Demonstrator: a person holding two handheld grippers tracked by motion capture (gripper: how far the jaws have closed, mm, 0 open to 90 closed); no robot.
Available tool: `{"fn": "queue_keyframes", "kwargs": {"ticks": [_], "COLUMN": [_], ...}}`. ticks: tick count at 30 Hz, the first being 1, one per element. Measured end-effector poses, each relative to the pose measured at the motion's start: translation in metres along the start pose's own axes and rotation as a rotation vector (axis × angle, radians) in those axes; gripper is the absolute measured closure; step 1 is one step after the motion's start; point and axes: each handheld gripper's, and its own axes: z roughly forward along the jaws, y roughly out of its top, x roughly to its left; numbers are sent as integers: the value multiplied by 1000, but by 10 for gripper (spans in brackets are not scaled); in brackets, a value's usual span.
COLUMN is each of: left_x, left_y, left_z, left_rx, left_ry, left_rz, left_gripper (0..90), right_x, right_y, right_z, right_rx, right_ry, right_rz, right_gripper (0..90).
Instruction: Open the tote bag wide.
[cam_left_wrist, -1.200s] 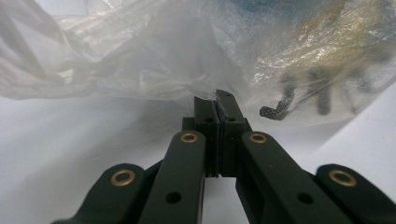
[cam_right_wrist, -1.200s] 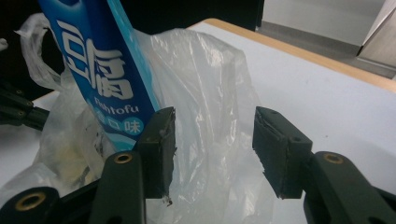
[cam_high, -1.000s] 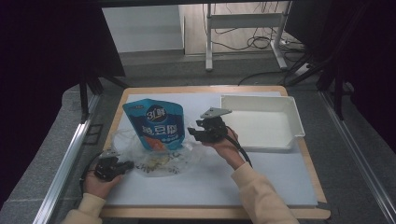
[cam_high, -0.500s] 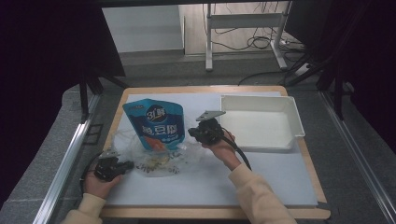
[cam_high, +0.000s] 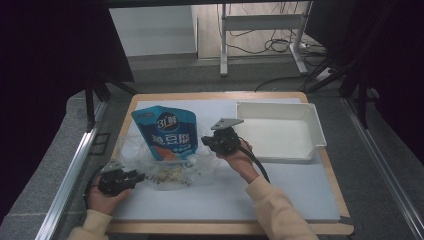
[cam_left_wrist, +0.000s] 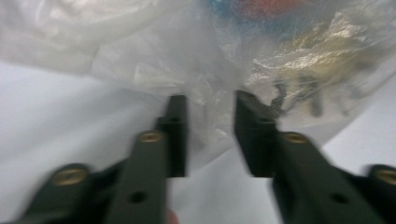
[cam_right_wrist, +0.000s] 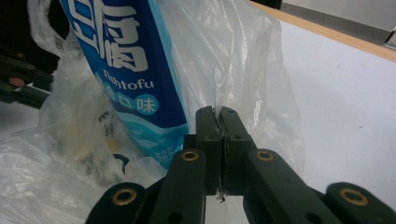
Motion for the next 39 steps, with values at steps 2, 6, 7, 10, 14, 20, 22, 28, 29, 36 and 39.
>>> {"fn": "queue_keyframes", "kwargs": {"ticks": [2, 6, 7, 10, 14, 20, 22, 28, 29, 36, 39], "left_x": [-1, -7, -8, -8, 2, 16, 18, 30, 31, 40, 40], "left_y": [-1, -4, -3, 2, 22, 63, 68, 99, 101, 119, 120], "left_z": [-4, -25, -31, -50, -70, -80, -80, -72, -70, -43, -38], "left_rx": [-8, -60, -78, -136, -198, -251, -249, -213, -207, -129, -117], "left_ry": [9, 45, 58, 87, 114, 127, 127, 126, 127, 63, 58], "left_rz": [-5, -12, -15, -21, -27, -3, 0, 44, 48, 90, 96], "left_gripper": [485, 309, 292, 260, 255, 267, 270, 325, 325, 423, 484], "right_x": [1, 1, 1, 1, 2, 3, 3, 6, 6, 6, 6], "right_y": [0, 0, 0, 0, 0, 1, 1, 0, 0, 0, 0], "right_z": [-1, -2, -2, -2, -4, -5, -5, 0, 0, 0, 0], "right_rx": [-4, -9, -11, -13, -11, -10, -10, -10, -10, -9, -10], "right_ry": [0, 0, -1, 0, -4, -9, -9, -3, -3, -6, -6], "right_rz": [-4, -17, -18, -16, -25, -28, -29, -31, -31, -33, -33], "right_gripper": [873, 876, 877, 876, 876, 876, 876, 876, 876, 876, 876]}}
